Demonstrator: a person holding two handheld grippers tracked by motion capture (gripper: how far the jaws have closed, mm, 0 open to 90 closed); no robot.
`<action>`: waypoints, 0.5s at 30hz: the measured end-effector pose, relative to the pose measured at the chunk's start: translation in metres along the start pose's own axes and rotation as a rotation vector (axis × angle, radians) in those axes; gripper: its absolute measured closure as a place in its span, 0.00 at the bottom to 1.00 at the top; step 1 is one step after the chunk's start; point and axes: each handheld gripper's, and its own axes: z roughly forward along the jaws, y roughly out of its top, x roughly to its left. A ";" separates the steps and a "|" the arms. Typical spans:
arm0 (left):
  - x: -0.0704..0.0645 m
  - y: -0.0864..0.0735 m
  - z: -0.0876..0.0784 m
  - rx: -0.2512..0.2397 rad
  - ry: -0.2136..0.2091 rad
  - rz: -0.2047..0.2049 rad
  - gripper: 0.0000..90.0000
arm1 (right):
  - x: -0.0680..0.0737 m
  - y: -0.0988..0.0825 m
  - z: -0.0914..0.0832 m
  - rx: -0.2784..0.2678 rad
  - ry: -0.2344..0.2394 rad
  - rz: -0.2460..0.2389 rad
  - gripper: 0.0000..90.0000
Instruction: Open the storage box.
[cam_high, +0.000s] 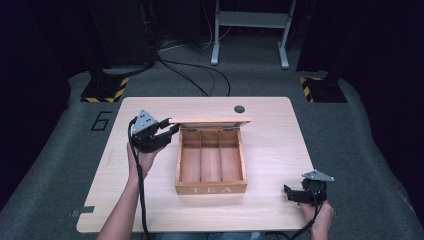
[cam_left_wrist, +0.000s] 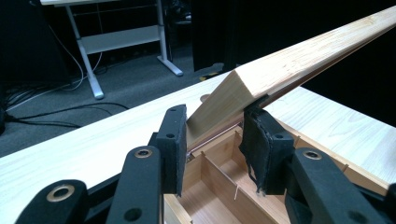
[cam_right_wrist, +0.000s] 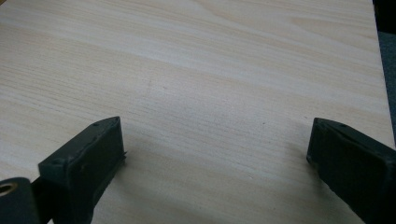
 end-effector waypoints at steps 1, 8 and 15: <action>0.000 0.000 0.000 0.000 0.000 0.000 0.67 | 0.000 0.000 0.000 0.000 0.000 -0.001 0.04; 0.000 0.000 0.000 -0.001 0.001 -0.001 0.67 | 0.000 0.000 0.000 -0.003 -0.001 -0.001 0.04; 0.000 0.000 0.000 -0.001 0.000 -0.001 0.67 | 0.000 0.000 0.000 -0.002 -0.001 -0.001 0.04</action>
